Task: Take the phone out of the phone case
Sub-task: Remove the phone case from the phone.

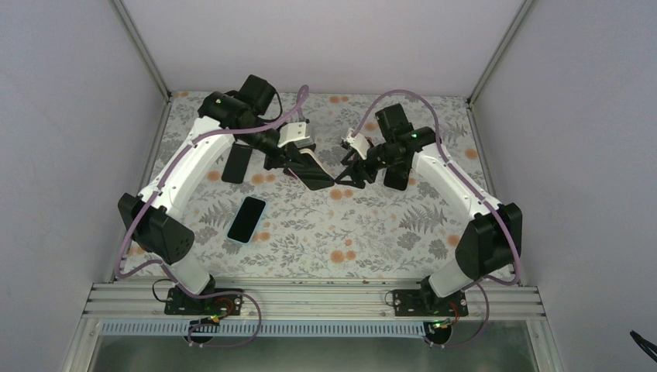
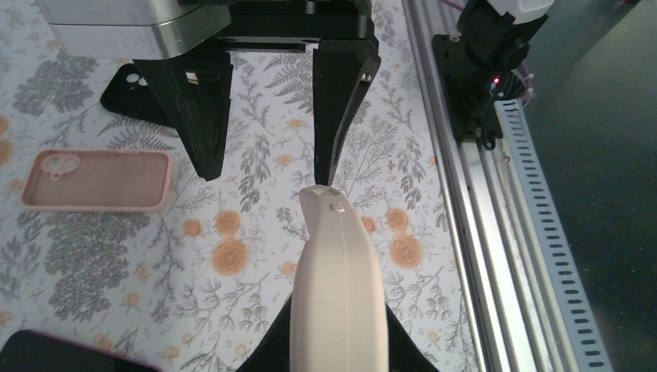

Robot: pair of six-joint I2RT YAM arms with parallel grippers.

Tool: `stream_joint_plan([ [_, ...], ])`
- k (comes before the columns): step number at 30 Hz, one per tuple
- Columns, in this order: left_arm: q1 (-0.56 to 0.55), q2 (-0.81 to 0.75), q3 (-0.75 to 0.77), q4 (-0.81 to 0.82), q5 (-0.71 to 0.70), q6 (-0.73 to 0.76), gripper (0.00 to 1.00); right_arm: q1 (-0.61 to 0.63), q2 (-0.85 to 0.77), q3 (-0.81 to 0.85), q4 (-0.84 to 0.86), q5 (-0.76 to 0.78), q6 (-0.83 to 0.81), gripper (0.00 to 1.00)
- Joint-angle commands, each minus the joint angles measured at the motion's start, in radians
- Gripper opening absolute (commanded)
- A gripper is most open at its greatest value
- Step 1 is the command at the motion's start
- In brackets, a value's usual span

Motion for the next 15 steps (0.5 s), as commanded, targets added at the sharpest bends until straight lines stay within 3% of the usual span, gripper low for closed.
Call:
stream_joint_plan([
  [1, -0.041, -0.038, 0.015, -0.031, 0.236, 0.01, 0.02, 0.013, 0.034, 0.085, 0.225, 0.129, 0.119, 0.74],
  [5, -0.043, -0.04, 0.016, -0.031, 0.25, 0.012, 0.02, 0.016, 0.073, 0.137, 0.247, 0.135, 0.135, 0.77],
  [9, -0.043, -0.039, 0.018, -0.031, 0.254, 0.018, 0.02, 0.032, 0.102, 0.186, 0.216, 0.048, 0.113, 0.79],
  [13, -0.022, -0.04, 0.037, -0.031, 0.239, 0.016, 0.02, 0.102, 0.09, 0.175, 0.223, 0.005, 0.085, 0.79],
  [15, 0.025, -0.051, 0.037, -0.031, 0.295, 0.029, 0.02, 0.151, 0.064, 0.149, 0.255, 0.014, 0.08, 0.8],
])
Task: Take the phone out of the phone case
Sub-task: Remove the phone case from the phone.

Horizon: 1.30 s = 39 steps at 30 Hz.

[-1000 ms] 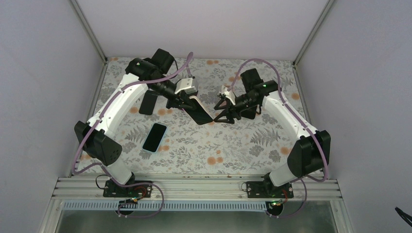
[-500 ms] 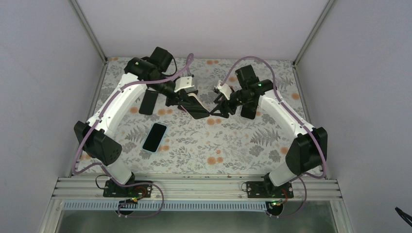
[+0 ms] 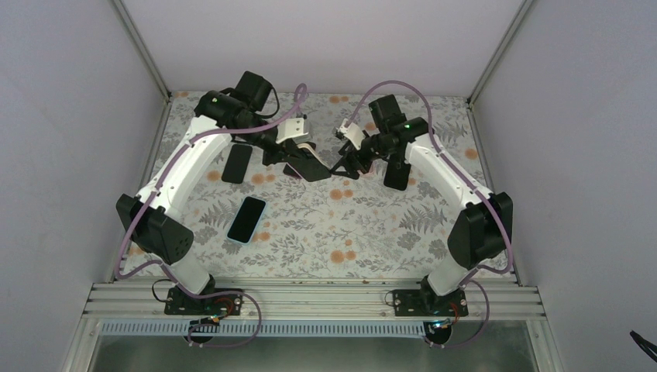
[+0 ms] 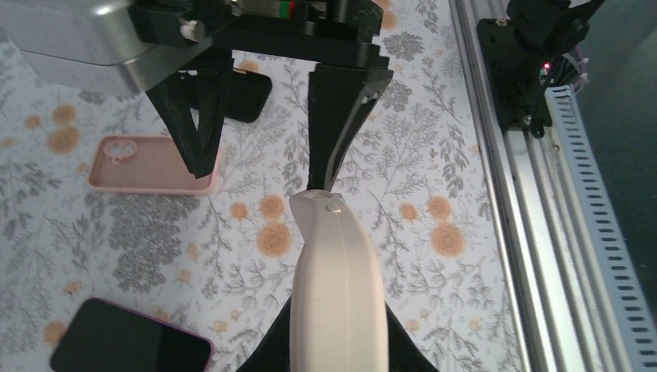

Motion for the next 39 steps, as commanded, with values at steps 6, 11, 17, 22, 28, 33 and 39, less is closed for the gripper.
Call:
stream_joint_plan([
  [6, 0.044, -0.043, 0.05, -0.068, 0.353, 0.028, 0.02, 0.146, -0.06, 0.084, 0.227, -0.35, -0.003, 0.82],
  [11, 0.107, -0.048, 0.057, -0.068, 0.371, 0.04, 0.02, 0.185, -0.003, 0.219, 0.032, -0.547, -0.07, 0.78],
  [17, 0.14, -0.034, 0.067, -0.068, 0.397, 0.041, 0.02, 0.232, -0.006, 0.184, 0.083, -0.683, -0.025, 0.79],
  [22, 0.144, 0.006, 0.119, -0.068, 0.369, 0.017, 0.02, 0.355, 0.103, 0.33, -0.098, -0.721, -0.119, 0.77],
  [28, 0.153, 0.039, 0.115, -0.068, 0.344, 0.025, 0.02, 0.442, 0.097, 0.334, -0.076, -0.679, -0.089, 0.62],
  [33, 0.154, 0.044, 0.105, -0.068, 0.334, 0.026, 0.02, 0.424, 0.048, 0.314, -0.026, -0.629, -0.049, 0.44],
  [39, 0.154, 0.003, 0.079, -0.068, 0.308, 0.025, 0.02, 0.339, -0.03, 0.241, 0.064, -0.625, 0.03, 0.03],
])
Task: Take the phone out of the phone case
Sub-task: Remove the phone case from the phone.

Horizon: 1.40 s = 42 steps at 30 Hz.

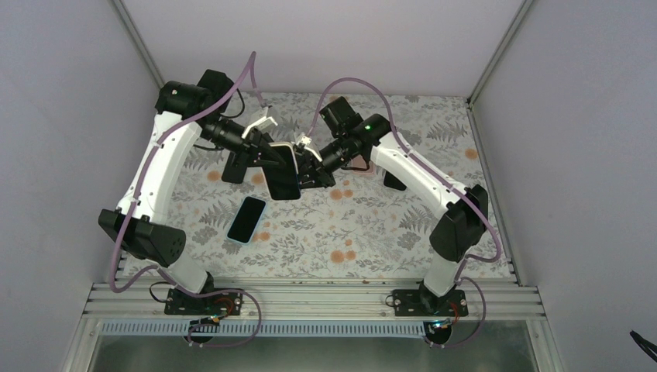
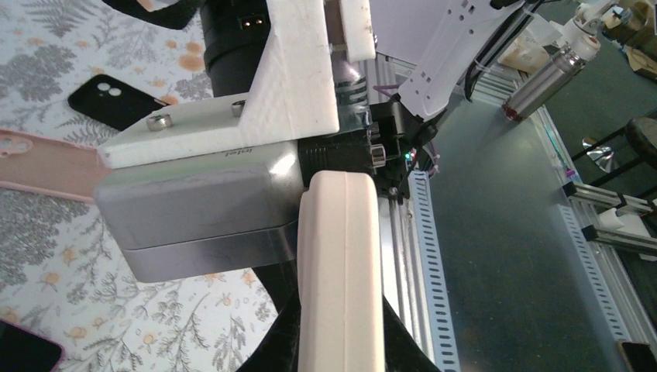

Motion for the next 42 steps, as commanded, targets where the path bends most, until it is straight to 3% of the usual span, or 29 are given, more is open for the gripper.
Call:
stream_joint_plan([
  [1, -0.013, 0.039, -0.027, 0.308, 0.01, 0.005, 0.02, 0.057, -0.156, -0.01, 0.213, -0.241, 0.023, 0.03],
  [4, -0.012, 0.021, -0.022, 0.308, -0.008, -0.012, 0.05, 0.015, -0.159, -0.006, 0.183, -0.243, 0.012, 0.03],
  [6, -0.012, 0.008, -0.01, 0.308, -0.03, -0.028, 0.15, -0.012, -0.152, 0.013, 0.14, -0.229, -0.013, 0.03],
  [8, -0.012, -0.008, 0.006, 0.308, -0.064, -0.046, 0.44, -0.042, -0.148, 0.028, 0.093, -0.22, -0.04, 0.03],
  [10, -0.013, -0.035, 0.028, 0.308, -0.112, -0.065, 0.8, -0.08, -0.152, 0.031, 0.064, -0.187, -0.045, 0.03],
  [12, -0.012, -0.06, 0.064, 0.308, -0.167, -0.085, 0.98, -0.114, -0.158, 0.03, 0.02, -0.169, -0.074, 0.03],
  [20, -0.012, -0.171, 0.386, 0.311, -0.437, -0.126, 1.0, -0.317, -0.198, 0.008, -0.024, -0.106, -0.07, 0.03],
  [23, -0.012, -0.198, 0.513, 0.386, -0.563, -0.144, 1.0, -0.403, -0.189, -0.02, 0.063, -0.068, 0.05, 0.03],
  [26, -0.012, -0.303, 0.335, 0.645, -0.702, -0.174, 1.0, -0.522, -0.141, -0.035, 0.239, -0.13, 0.257, 0.03],
  [28, -0.016, -0.396, 0.078, 0.897, -0.789, -0.17, 1.0, -0.577, -0.09, -0.017, 0.34, -0.178, 0.408, 0.03],
  [34, -0.121, -0.438, -0.416, 1.414, -1.106, -0.152, 1.0, -0.589, -0.023, -0.012, 0.58, 0.018, 0.615, 0.03],
  [37, -0.218, -0.379, -0.499, 1.494, -1.224, -0.129, 1.0, -0.586, -0.003, 0.007, 0.644, 0.097, 0.715, 0.03],
  [42, -0.336, -0.343, -0.628, 1.641, -1.25, -0.072, 1.0, -0.587, 0.041, 0.119, 0.62, 0.267, 0.863, 0.03],
])
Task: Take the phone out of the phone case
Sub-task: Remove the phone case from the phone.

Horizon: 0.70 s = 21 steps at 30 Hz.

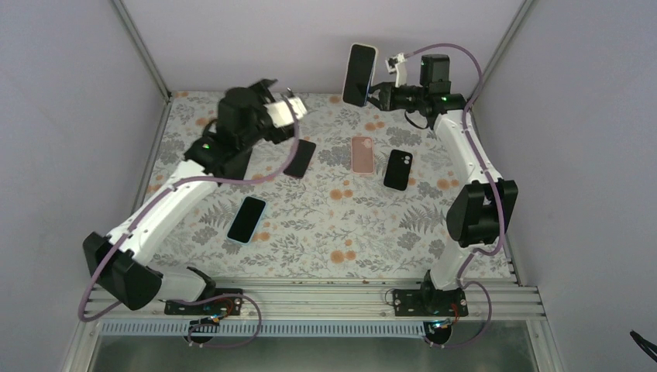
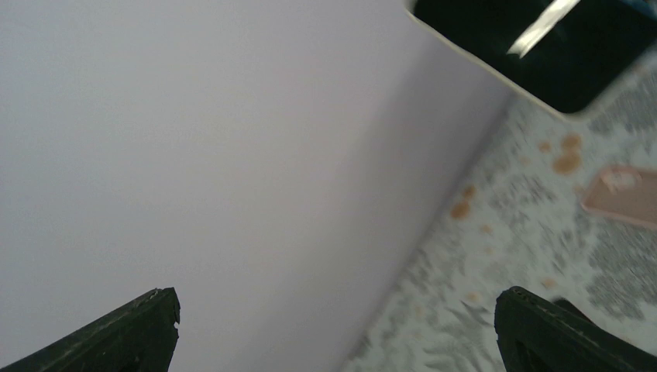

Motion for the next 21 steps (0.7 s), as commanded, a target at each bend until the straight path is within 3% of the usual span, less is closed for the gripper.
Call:
stream_joint_plan([
  [1, -0.086, -0.044, -0.049, 0.252, -0.094, 0.05, 1.0, 0.004, 0.016, 0.122, 0.098, 0.114, 0.186, 0.03],
  [11, -0.287, 0.108, -0.046, 0.425, -0.141, 0.097, 1.0, 0.031, 0.029, 0.163, 0.076, 0.187, 0.228, 0.04],
  [21, -0.311, 0.3, 0.057, 0.651, -0.189, 0.081, 1.0, 0.066, -0.071, 0.125, 0.088, 0.251, 0.21, 0.03],
])
